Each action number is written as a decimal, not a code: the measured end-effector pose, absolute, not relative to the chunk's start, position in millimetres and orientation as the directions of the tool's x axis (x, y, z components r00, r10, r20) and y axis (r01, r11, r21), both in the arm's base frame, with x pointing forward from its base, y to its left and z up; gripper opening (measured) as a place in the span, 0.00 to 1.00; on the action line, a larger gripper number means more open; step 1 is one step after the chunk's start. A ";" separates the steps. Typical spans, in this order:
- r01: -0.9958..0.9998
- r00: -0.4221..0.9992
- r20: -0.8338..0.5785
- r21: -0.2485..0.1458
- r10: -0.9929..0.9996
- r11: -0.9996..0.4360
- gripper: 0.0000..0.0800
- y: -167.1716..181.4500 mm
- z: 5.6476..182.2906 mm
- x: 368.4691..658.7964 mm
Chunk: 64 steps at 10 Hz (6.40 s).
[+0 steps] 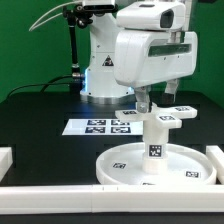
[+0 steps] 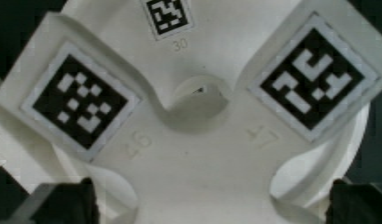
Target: Assemble round table
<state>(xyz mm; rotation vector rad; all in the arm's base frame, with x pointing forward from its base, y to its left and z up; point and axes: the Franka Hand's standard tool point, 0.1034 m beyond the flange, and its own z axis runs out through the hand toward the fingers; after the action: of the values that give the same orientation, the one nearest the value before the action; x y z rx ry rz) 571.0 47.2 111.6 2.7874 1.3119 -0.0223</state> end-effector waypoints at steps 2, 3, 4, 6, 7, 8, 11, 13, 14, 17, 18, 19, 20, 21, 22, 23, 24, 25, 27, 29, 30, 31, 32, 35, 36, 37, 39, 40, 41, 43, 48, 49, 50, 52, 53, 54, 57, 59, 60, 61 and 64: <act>0.768 0.640 -0.041 0.048 0.767 -0.639 0.81 46.6 110.5 570.2; 0.765 0.644 -0.042 0.047 0.764 -0.642 0.81 46.5 110.0 570.0; 0.765 0.644 -0.043 0.047 0.764 -0.643 0.81 46.0 109.2 569.7; 0.761 0.648 -0.045 0.046 0.760 -0.647 0.81 42.5 107.9 569.8; 0.761 0.649 -0.045 0.046 0.759 -0.647 0.81 41.8 107.8 569.9; 0.763 0.646 -0.045 0.046 0.762 -0.644 0.81 41.4 107.8 570.0; 0.760 0.650 -0.045 0.047 0.759 -0.648 0.81 40.6 107.4 570.2; 0.760 0.650 -0.042 0.051 0.759 -0.648 0.81 40.3 107.3 571.4; 0.761 0.649 -0.040 0.054 0.760 -0.647 0.81 40.4 107.7 572.4; 0.762 0.648 -0.033 0.062 0.761 -0.645 0.81 41.4 108.1 574.6; 0.761 0.648 -0.033 0.062 0.761 -0.646 0.81 41.0 108.1 574.7; 0.761 0.649 -0.033 0.062 0.760 -0.646 0.81 40.8 108.1 574.7; 0.763 0.645 -0.033 0.062 0.763 -0.643 0.81 40.9 108.6 575.4; 0.773 0.634 -0.029 0.067 0.773 -0.631 0.81 42.6 112.0 581.9; 0.774 0.632 -0.032 0.066 0.774 -0.630 0.81 43.1 112.0 584.0; 0.773 0.633 -0.034 0.066 0.773 -0.630 0.81 42.3 111.0 584.3; 0.772 0.635 -0.033 0.066 0.772 -0.632 0.81 41.4 110.8 584.4; 0.769 0.638 -0.032 0.068 0.769 -0.635 0.81 41.5 110.8 584.5; 0.764 0.644 -0.030 0.069 0.764 -0.641 0.81 41.9 110.9 584.7; 0.757 0.652 -0.027 0.070 0.757 -0.650 0.81 43.2 112.5 584.6; 0.776 0.630 -0.028 0.068 0.776 -0.627 0.81 42.7 116.0 585.2; 0.799 0.601 -0.037 0.055 0.798 -0.599 0.81 39.9 120.3 586.2; 0.800 0.600 -0.040 0.050 0.799 -0.598 0.81 38.7 122.4 587.2; 0.791 0.611 -0.041 0.050 0.790 -0.610 0.81 37.6 120.3 586.7; 0.774 0.633 -0.043 0.046 0.773 -0.631 0.81 40.1 118.9 585.1; 0.776 0.631 -0.045 0.041 0.775 -0.629 0.81 41.9 118.0 584.0; 0.766 0.642 -0.046 0.036 0.765 -0.641 0.81 46.6 118.5 582.4; 0.763 0.647 -0.043 0.036 0.761 -0.646 0.81 50.3 117.9 581.8; 0.762 0.647 -0.044 0.035 0.761 -0.646 0.81 51.0 116.6 580.9; 0.759 0.651 -0.049 0.033 0.757 -0.650 0.81 49.0 113.4 579.8; 0.753 0.658 -0.053 0.031 0.751 -0.657 0.81 46.7 109.6 578.3; 0.751 0.660 -0.053 0.031 0.750 -0.659 0.81 45.3 109.3 578.3; 0.750 0.661 -0.054 0.031 0.748 -0.661 0.81 44.0 109.0 578.3; 0.747 0.664 -0.054 0.031 0.745 -0.664 0.81 41.5 108.9 578.5; 0.746 0.665 -0.054 0.031 0.745 -0.665 0.81 40.7 108.7 578.4; 0.746 0.666 -0.054 0.031 0.744 -0.665 0.81 40.6 108.6 578.4; 0.746 0.666 -0.057 0.030 0.744 -0.666 0.81 39.9 107.2 577.9; 0.746 0.666 -0.060 0.028 0.744 -0.666 0.81 39.6 105.3 577.4; 0.745 0.666 -0.062 0.027 0.743 -0.666 0.81 39.3 103.7 576.8; 0.741 0.672 -0.065 0.026 0.738 -0.672 0.81 39.5 101.7 576.0; 0.731 0.682 -0.065 0.026 0.729 -0.682 0.81 40.2 101.1 575.7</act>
Offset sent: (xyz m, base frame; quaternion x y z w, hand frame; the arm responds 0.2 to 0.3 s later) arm 0.0015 0.0021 -0.0021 -0.0046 0.0017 0.0032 1.0000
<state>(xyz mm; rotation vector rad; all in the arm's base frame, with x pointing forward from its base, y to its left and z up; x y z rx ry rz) 575.7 40.2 101.1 2.8351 1.2311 -0.0770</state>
